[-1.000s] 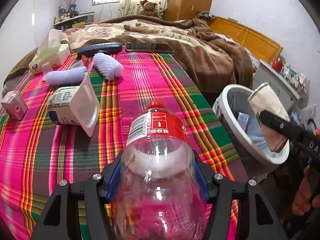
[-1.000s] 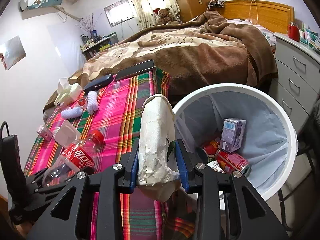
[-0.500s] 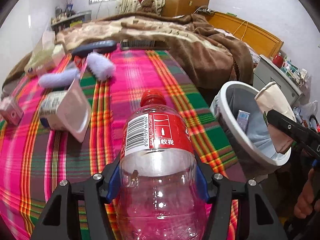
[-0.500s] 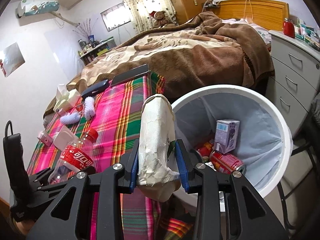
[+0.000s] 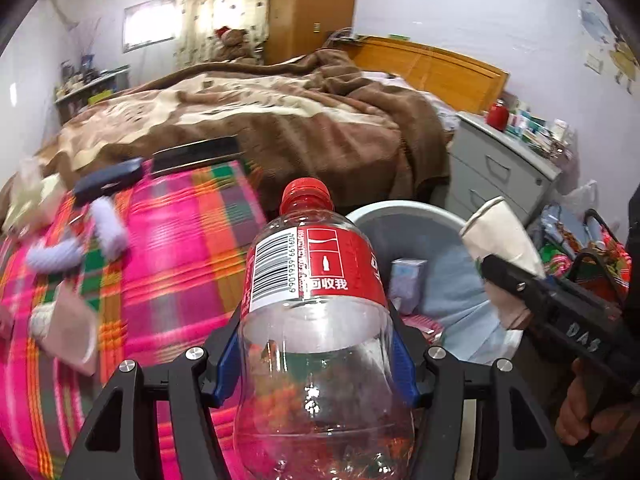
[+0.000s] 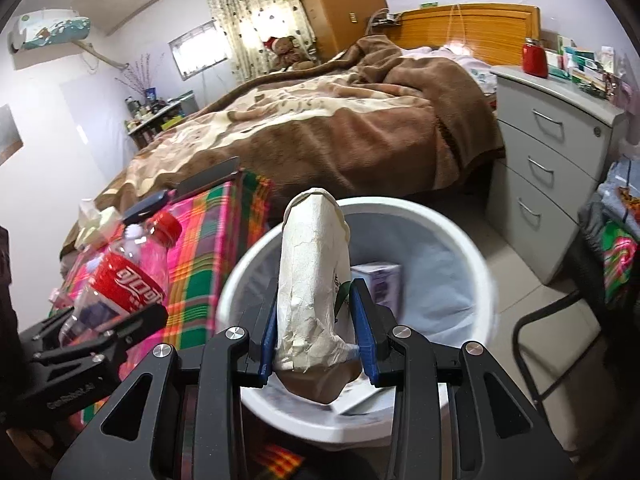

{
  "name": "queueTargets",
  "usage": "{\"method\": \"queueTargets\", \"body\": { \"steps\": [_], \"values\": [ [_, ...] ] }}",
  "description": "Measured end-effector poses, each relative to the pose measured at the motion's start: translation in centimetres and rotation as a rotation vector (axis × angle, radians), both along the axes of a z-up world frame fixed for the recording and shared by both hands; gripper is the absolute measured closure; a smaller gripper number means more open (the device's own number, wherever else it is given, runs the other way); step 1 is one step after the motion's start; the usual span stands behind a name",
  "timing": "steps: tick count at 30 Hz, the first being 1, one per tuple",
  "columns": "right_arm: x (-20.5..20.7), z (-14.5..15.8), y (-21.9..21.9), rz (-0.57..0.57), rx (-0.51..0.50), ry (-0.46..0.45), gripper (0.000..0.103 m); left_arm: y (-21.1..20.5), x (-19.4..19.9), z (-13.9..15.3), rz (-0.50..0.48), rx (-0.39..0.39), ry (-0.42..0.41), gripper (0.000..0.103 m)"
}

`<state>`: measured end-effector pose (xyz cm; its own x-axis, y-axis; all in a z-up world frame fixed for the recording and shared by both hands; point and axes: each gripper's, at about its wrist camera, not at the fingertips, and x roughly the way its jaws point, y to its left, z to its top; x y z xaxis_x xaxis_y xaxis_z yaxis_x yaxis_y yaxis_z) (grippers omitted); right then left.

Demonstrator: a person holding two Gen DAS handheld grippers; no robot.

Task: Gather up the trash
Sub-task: 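Open both tools to drop the bottle and the cup into the bin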

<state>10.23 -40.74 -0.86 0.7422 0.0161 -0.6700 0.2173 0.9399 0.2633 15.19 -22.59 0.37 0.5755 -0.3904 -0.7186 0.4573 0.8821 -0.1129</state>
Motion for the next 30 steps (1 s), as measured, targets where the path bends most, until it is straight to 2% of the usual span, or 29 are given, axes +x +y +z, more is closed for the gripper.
{"method": "queueTargets", "body": {
  "steps": [8,14,15,20,22,23,30],
  "values": [
    [1.2,-1.7,-2.6,-0.042,0.016,0.074,0.068,-5.9,1.0,0.0,-0.110,-0.019,0.014,0.041],
    [1.9,-2.9,-3.0,-0.034,0.006,0.131,0.066,-8.3,1.9,-1.3,-0.161,-0.035,0.058,0.041],
    [1.9,-3.0,-3.0,-0.029,0.007,0.137,0.066,-8.5,2.2,-1.5,-0.161,-0.037,0.063,0.041],
    [1.8,-3.1,-2.9,-0.033,-0.005,0.145,0.050,-8.2,2.8,-2.1,-0.160,-0.066,0.091,0.040],
    [1.7,-3.0,-2.9,-0.036,-0.002,0.145,0.046,-8.1,2.8,-2.0,-0.154,-0.064,0.078,0.034],
    [1.7,-3.0,-3.0,-0.037,-0.002,0.141,0.046,-8.0,2.8,-1.9,-0.147,-0.066,0.073,0.031],
    [1.4,-2.3,-2.8,-0.057,-0.024,0.120,0.044,-6.3,2.5,-1.3,-0.116,-0.073,0.058,0.031]
  ]
}}
